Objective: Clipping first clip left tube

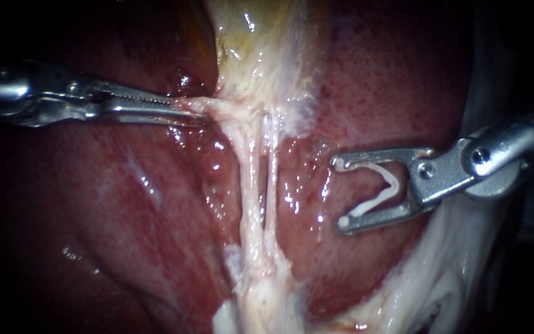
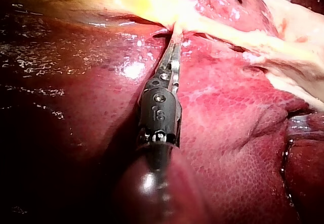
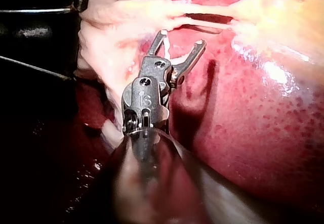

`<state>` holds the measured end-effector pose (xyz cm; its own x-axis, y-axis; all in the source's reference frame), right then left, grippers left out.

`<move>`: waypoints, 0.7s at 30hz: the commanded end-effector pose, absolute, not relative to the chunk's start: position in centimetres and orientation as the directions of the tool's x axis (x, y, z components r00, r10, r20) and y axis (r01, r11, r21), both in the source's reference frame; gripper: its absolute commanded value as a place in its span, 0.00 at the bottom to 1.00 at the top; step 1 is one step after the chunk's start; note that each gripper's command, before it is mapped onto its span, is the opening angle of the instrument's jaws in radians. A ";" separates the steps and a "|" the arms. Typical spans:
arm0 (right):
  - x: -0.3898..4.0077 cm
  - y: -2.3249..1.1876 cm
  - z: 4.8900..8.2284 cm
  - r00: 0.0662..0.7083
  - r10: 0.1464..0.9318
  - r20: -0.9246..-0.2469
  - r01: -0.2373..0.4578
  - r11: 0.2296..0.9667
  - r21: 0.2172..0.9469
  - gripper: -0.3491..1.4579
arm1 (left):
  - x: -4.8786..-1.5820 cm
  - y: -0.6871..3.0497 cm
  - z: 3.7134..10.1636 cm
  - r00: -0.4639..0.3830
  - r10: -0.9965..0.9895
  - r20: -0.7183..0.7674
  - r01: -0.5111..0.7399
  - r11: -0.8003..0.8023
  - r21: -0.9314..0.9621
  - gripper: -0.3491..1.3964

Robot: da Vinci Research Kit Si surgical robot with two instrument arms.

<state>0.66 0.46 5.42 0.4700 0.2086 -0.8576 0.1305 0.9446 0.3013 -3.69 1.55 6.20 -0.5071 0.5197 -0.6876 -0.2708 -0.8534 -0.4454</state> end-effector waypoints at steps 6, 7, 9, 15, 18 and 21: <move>0.66 0.45 5.44 0.470 0.208 -0.858 0.131 0.945 0.301 0.47 | -3.58 1.64 5.94 -0.506 0.527 -0.683 -0.260 -0.848 -0.462 0.00; 0.66 0.45 5.44 0.470 0.208 -0.858 0.131 0.945 0.301 0.47 | -3.54 1.68 5.87 -0.501 0.530 -0.684 -0.262 -0.846 -0.464 0.00; 0.66 0.45 5.44 0.470 0.208 -0.858 0.131 0.945 0.301 0.47 | -3.45 1.77 5.72 -0.487 0.537 -0.689 -0.277 -0.843 -0.461 0.00; 0.66 0.45 5.43 0.470 0.208 -0.858 0.131 0.945 0.301 0.47 | -3.14 2.02 5.30 -0.444 0.537 -0.717 -0.307 -0.843 -0.442 0.00; 0.67 0.45 5.43 0.470 0.208 -0.858 0.131 0.945 0.301 0.47 | -3.10 2.05 5.23 -0.442 0.535 -0.721 -0.310 -0.845 -0.436 0.00; 0.72 0.42 5.43 0.471 0.207 -0.857 0.128 0.946 0.299 0.47 | -3.12 2.03 5.24 -0.442 0.537 -0.719 -0.318 -0.843 -0.434 0.00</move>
